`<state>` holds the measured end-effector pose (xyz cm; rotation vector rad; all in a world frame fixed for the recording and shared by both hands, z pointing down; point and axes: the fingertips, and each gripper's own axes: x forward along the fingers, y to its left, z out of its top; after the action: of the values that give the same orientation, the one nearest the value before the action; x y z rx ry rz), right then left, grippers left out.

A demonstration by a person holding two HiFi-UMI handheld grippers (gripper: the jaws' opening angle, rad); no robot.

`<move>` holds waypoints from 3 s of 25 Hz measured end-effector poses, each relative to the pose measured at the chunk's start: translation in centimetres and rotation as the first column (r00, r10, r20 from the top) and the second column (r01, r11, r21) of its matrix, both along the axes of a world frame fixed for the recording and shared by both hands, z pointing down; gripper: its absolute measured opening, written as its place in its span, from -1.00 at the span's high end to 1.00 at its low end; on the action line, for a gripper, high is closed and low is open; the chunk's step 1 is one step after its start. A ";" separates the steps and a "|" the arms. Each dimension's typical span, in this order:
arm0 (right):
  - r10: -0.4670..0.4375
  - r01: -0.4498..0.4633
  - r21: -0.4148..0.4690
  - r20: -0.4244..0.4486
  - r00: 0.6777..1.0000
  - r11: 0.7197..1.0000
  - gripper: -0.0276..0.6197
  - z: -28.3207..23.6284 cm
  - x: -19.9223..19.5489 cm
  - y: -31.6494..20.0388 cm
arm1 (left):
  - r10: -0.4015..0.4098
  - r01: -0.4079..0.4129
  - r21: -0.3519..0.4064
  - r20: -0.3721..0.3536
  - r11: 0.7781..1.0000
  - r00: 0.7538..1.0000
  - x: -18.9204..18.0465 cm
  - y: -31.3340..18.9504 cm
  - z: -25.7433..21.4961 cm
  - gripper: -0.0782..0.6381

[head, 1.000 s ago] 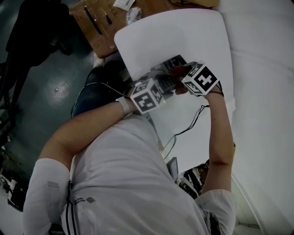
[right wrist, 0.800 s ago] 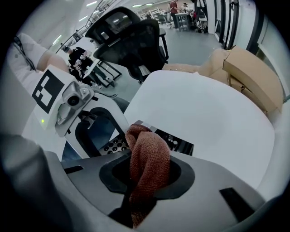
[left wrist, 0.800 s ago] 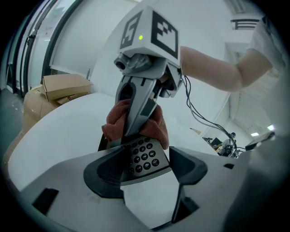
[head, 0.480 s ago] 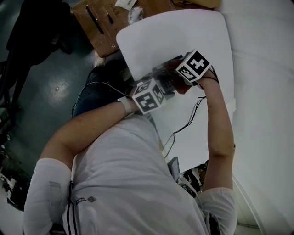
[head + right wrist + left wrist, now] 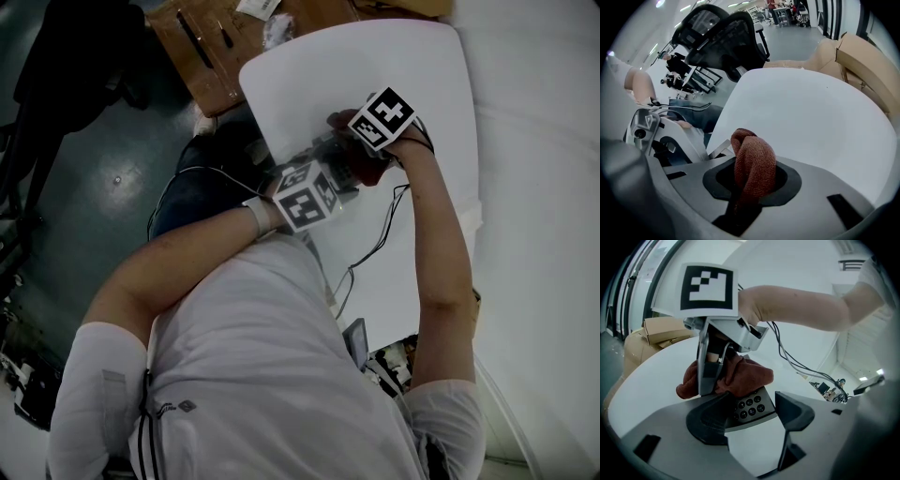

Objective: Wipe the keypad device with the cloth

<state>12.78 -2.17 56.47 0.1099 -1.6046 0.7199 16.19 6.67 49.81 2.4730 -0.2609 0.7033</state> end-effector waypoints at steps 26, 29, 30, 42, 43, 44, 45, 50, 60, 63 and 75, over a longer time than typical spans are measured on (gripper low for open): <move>0.130 -0.131 0.056 0.034 0.991 0.990 0.61 -1.7 2.7 2.1 | 0.036 -0.034 -0.021 0.081 0.999 0.996 -0.3 0.1 0.6 -0.05; 0.190 -0.193 0.036 0.072 0.979 0.981 0.61 -2.3 3.1 3.0 | 0.046 -0.044 -0.019 0.091 0.999 0.995 -0.5 0.2 0.7 -0.05; 0.211 -0.214 0.030 0.085 0.974 0.976 0.61 -2.4 3.2 3.3 | 0.051 -0.050 -0.016 0.098 0.999 0.994 -0.6 0.3 0.7 -0.05; 0.385 -0.379 -0.074 0.221 0.896 0.923 0.61 -4.3 3.1 5.7 | 0.082 -0.083 0.000 0.145 0.997 0.986 -0.9 0.6 0.8 -0.05; 0.392 -0.383 -0.087 0.233 0.890 0.920 0.61 -4.6 3.0 6.0 | 0.082 -0.083 -0.004 0.146 0.997 0.986 -1.0 0.6 0.8 -0.05; 0.397 -0.384 -0.100 0.243 0.885 0.918 0.61 -4.9 2.9 6.4 | 0.083 -0.082 -0.009 0.147 0.997 0.986 -1.0 0.7 0.9 -0.05; 0.396 -0.381 -0.110 0.252 0.883 0.918 0.61 -5.3 3.0 6.8 | 0.083 -0.082 -0.014 0.148 0.997 0.986 -1.1 0.7 0.9 -0.05; 0.343 -0.332 -0.086 0.267 0.901 0.939 0.61 -6.9 4.0 8.4 | 0.092 -0.086 -0.042 0.150 0.995 0.984 -1.0 0.7 1.0 -0.05; 0.396 -0.409 -0.030 0.319 0.861 0.912 0.61 -7.5 4.8 8.9 | 0.088 -0.089 0.002 0.181 0.996 0.980 -1.7 0.1 0.8 -0.05; 0.440 -0.454 -0.043 0.341 0.831 0.890 0.61 -7.6 4.3 8.8 | 0.077 -0.081 0.010 0.188 0.997 0.979 -2.4 -0.3 0.8 -0.05; 0.460 -0.479 -0.056 0.393 0.796 0.876 0.61 -7.2 2.2 8.4 | 0.061 -0.054 -0.085 0.083 0.995 0.995 -3.3 -0.1 1.2 0.09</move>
<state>14.94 6.19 49.27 0.4358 -2.0128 1.1476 12.86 6.57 50.99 2.3835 -0.1892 0.8286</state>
